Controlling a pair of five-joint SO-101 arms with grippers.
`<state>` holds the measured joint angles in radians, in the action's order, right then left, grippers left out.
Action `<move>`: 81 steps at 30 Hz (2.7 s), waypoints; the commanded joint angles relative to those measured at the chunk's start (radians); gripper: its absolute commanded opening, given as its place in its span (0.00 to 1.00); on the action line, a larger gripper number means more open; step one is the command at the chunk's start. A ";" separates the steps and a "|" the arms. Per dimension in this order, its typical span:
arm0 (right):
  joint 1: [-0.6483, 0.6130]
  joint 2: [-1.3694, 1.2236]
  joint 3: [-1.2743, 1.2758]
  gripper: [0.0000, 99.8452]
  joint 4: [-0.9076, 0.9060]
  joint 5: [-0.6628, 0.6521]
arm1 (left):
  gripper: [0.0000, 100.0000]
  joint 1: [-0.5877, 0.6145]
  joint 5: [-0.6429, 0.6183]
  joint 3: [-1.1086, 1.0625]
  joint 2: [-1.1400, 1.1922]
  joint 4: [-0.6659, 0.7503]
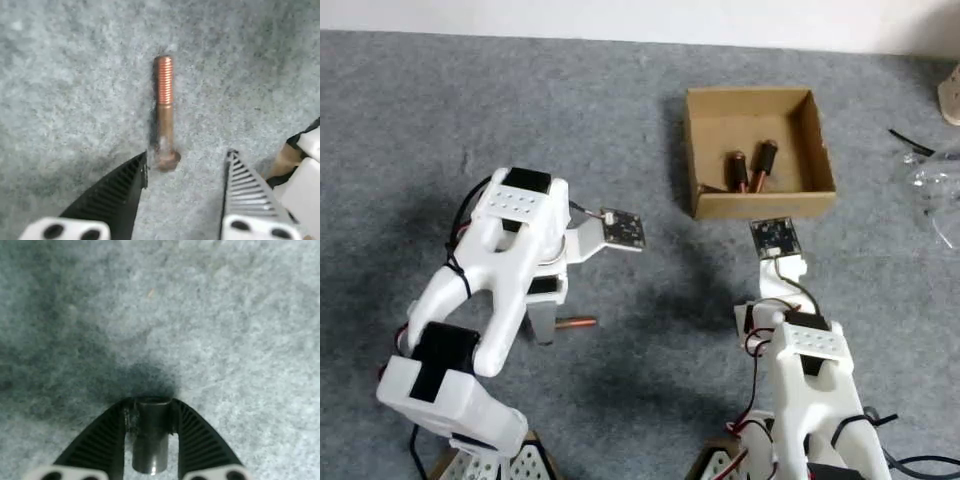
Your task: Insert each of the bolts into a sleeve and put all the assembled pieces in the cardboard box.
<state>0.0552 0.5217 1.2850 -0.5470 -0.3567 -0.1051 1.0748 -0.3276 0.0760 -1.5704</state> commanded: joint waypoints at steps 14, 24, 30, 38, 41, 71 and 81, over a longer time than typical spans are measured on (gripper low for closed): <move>0.022 -0.007 -0.022 0.00 0.048 -0.009 | 0.25 -0.096 -1.384 -0.030 -0.002 -0.014; 0.022 -0.007 -0.022 0.00 0.048 -0.009 | 0.26 -0.134 -1.757 -0.133 -0.010 0.072; 0.022 -0.007 -0.022 0.00 0.048 -0.009 | 0.26 -0.090 -1.769 -0.147 0.001 0.175; 0.022 -0.007 -0.022 0.00 0.048 -0.009 | 0.26 -0.024 -1.769 -0.306 -0.001 0.446; 0.022 -0.007 -0.022 0.00 0.048 -0.009 | 0.26 -0.024 -1.771 -0.372 -0.001 0.508; 0.022 -0.007 -0.022 0.00 0.048 -0.009 | 0.25 -0.022 -0.740 -0.363 -0.395 0.209; 0.024 -0.007 -0.022 0.00 0.048 -0.009 | 0.25 0.004 -0.391 -0.403 -0.191 0.387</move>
<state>0.0552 0.5201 1.2850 -0.5455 -0.3567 -0.1143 0.5608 -0.7357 -0.1665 -1.2375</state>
